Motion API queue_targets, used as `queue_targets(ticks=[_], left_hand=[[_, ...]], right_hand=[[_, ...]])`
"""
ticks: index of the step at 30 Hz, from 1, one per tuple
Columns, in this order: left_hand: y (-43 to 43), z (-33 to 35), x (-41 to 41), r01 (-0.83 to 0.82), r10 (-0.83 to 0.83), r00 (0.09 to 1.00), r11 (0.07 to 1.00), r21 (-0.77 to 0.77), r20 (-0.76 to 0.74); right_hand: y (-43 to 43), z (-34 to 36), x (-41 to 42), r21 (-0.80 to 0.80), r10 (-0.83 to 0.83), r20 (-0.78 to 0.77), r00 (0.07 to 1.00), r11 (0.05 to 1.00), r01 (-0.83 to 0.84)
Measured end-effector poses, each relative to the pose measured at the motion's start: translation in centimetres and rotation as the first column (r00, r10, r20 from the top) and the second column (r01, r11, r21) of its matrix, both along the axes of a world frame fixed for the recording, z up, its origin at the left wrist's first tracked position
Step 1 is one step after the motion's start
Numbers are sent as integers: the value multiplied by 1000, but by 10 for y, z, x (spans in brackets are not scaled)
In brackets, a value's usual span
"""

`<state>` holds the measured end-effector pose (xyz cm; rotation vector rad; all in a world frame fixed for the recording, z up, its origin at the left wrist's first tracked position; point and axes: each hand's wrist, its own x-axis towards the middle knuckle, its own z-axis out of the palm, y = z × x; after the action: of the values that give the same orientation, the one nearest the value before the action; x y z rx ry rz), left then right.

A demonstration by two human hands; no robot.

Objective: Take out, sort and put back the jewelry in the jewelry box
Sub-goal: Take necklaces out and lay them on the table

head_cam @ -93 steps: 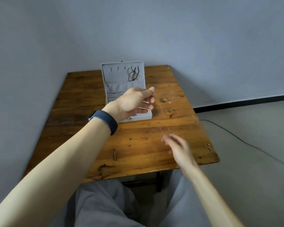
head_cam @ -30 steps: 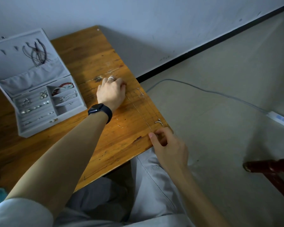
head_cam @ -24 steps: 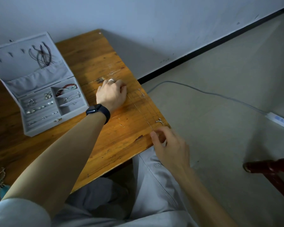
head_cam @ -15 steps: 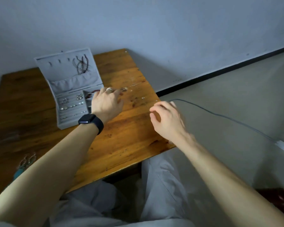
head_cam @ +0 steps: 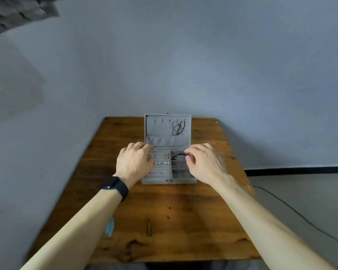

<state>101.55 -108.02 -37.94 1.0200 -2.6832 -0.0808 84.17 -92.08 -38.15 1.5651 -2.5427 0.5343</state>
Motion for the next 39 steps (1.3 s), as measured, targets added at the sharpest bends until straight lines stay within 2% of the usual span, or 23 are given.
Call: queue_targets(ticks=[5, 10, 19, 24, 28, 34, 39], left_hand=[[-31, 20, 1, -23, 21, 997, 1000, -19, -76], [-60, 30, -22, -5, 5, 994, 1000, -2, -105], [-114, 32, -94, 47, -46, 995, 999, 7, -85], [-135, 18, -126, 84, -83, 996, 996, 32, -22], [-142, 8, -138, 102, -101, 995, 994, 45, -23], [-145, 2, -140, 113, -113, 992, 994, -15, -46], [-148, 4, -138, 134, -134, 989, 991, -8, -57]], right_hand=[[-38, 14, -7, 1, 22, -34, 999, 1000, -22], [-71, 14, -31, -17, -45, -60, 997, 999, 44], [-124, -8, -72, -35, -205, -9, 979, 978, 204], [-147, -16, -82, -34, -290, -8, 957, 957, 290], [-160, -18, -88, -53, -333, 48, 942, 940, 336], [-171, -12, -89, 12, -332, 32, 943, 943, 332], [-168, -3, -89, -59, -318, 41, 947, 946, 320]])
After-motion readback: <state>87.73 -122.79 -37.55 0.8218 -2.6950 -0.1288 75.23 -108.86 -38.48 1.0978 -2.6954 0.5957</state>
